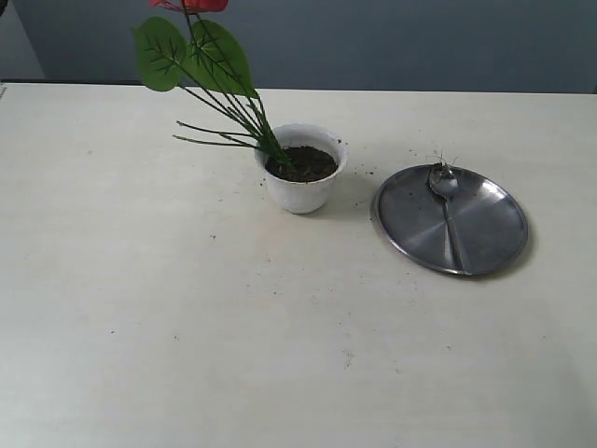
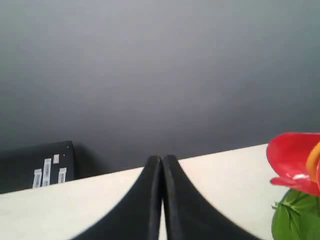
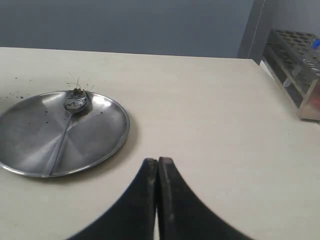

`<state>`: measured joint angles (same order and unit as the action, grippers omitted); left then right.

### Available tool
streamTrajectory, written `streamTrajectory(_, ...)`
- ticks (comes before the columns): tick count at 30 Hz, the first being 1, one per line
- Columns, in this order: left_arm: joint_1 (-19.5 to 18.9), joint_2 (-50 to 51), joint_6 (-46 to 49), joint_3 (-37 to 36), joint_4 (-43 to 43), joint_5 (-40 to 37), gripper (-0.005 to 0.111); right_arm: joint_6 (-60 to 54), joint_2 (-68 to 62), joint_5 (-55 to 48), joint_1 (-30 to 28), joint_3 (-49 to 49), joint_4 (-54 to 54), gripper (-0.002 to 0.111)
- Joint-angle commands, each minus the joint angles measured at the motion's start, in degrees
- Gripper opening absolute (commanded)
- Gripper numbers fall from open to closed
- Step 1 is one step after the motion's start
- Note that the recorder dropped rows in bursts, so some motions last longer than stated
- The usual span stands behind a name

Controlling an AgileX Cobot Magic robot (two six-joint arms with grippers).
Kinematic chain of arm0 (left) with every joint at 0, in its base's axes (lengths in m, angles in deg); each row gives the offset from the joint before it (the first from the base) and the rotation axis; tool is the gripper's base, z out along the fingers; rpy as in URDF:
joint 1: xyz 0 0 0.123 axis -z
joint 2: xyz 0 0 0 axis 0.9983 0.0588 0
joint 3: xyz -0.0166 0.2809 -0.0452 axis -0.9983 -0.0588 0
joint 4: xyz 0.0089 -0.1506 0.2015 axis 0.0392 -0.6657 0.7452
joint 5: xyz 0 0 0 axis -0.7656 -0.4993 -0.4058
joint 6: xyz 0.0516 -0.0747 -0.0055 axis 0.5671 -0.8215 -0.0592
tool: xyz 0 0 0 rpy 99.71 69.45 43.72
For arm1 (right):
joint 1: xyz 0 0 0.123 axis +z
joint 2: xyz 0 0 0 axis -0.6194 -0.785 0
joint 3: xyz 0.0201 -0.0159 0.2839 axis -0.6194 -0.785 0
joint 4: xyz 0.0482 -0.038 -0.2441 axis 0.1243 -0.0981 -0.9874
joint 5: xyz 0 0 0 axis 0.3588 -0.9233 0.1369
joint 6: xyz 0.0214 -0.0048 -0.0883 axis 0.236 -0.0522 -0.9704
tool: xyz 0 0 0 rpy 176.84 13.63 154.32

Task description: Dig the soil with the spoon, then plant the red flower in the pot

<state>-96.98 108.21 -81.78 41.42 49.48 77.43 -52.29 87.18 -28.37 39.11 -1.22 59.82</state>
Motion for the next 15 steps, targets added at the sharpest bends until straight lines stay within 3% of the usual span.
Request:
streamTrajectory(1,0.21,-1.71,-2.86,-3.19,1.02,-2.98,0.001,-0.06,0.18,0.58,-0.15,-0.27,-0.30,0.000)
streamTrajectory(7,0.21,-7.27,-3.29,-6.03,-2.55,-8.78,0.001,-0.06,0.18,0.58,-0.15,-0.27,-0.30,0.000)
streamTrajectory(15,0.21,-13.75,-3.43,-9.78,-5.22,-8.47,0.001,-0.06,0.18,0.58,-0.15,-0.27,-0.30,0.000)
